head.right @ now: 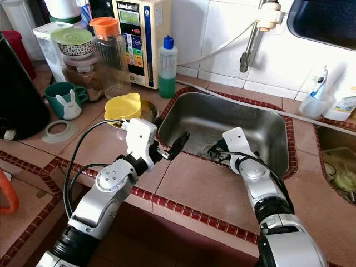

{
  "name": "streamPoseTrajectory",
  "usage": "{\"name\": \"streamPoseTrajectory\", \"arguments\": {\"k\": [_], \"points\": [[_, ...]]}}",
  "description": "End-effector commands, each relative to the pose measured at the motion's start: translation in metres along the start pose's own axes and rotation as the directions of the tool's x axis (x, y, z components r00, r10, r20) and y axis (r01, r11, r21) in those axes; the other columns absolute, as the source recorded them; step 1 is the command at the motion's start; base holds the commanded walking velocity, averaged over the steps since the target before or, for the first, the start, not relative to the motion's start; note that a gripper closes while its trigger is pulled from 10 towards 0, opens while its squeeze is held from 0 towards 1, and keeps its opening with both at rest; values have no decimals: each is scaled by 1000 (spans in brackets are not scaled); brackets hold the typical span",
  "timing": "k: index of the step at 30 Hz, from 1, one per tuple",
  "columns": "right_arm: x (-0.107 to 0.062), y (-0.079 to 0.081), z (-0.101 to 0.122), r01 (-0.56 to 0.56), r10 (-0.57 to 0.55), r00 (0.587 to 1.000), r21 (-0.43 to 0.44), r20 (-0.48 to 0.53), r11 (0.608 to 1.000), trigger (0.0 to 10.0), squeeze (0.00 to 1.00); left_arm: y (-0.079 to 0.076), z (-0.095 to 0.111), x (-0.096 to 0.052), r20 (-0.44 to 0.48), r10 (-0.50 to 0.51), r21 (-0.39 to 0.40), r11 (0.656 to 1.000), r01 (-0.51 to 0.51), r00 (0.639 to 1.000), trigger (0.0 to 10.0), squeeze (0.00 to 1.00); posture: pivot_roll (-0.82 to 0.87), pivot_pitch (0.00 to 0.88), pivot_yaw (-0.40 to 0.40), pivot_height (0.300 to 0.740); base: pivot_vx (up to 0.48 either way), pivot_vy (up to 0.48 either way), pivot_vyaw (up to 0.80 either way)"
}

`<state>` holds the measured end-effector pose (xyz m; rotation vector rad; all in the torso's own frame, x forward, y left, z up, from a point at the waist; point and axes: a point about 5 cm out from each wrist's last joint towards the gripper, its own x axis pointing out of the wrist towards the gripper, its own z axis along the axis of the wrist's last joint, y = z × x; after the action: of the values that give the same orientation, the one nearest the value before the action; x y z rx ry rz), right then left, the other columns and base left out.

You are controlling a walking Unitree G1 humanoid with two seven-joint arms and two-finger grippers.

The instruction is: Kitchen organization

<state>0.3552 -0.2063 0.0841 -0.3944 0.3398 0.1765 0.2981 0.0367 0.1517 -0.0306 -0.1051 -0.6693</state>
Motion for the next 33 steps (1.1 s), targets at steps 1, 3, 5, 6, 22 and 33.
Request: {"name": "streamPoseTrajectory", "arguments": {"k": [1,3,5,6,22,33], "points": [[2,4,2,-18,18,1000,-8,-2,1000,10000,1000,-2,1,2,5,-14,14,1000,14,1000,10000,1000,77,0,-25,740,0,0,0],[3,4,5,-14,14,1000,2,11,1000,10000,1000,-1,1,2,5,-11,16,1000,11,1000,10000,1000,76,0,-25,740,0,0,0],[3,4,8,-14,13,999,17,30,1000,10000,1000,0,1,2,5,-5,24,1000,5,1000,10000,1000,76,0,-25,740,0,0,0],[3,4,8,-14,13,999,17,30,1000,10000,1000,0,1,2,5,-5,24,1000,5,1000,10000,1000,76,0,-25,740,0,0,0],[-32,37,71,-255,140,881,204,453,945,10000,1000,52,11,14,20,237,175,956,-237,971,10000,1000,48,0,-17,740,0,0,0],[-79,66,89,-458,299,788,187,539,869,10000,1000,96,4,27,-106,413,316,876,-363,904,10000,0,25,0,-15,740,0,0,0]]}}
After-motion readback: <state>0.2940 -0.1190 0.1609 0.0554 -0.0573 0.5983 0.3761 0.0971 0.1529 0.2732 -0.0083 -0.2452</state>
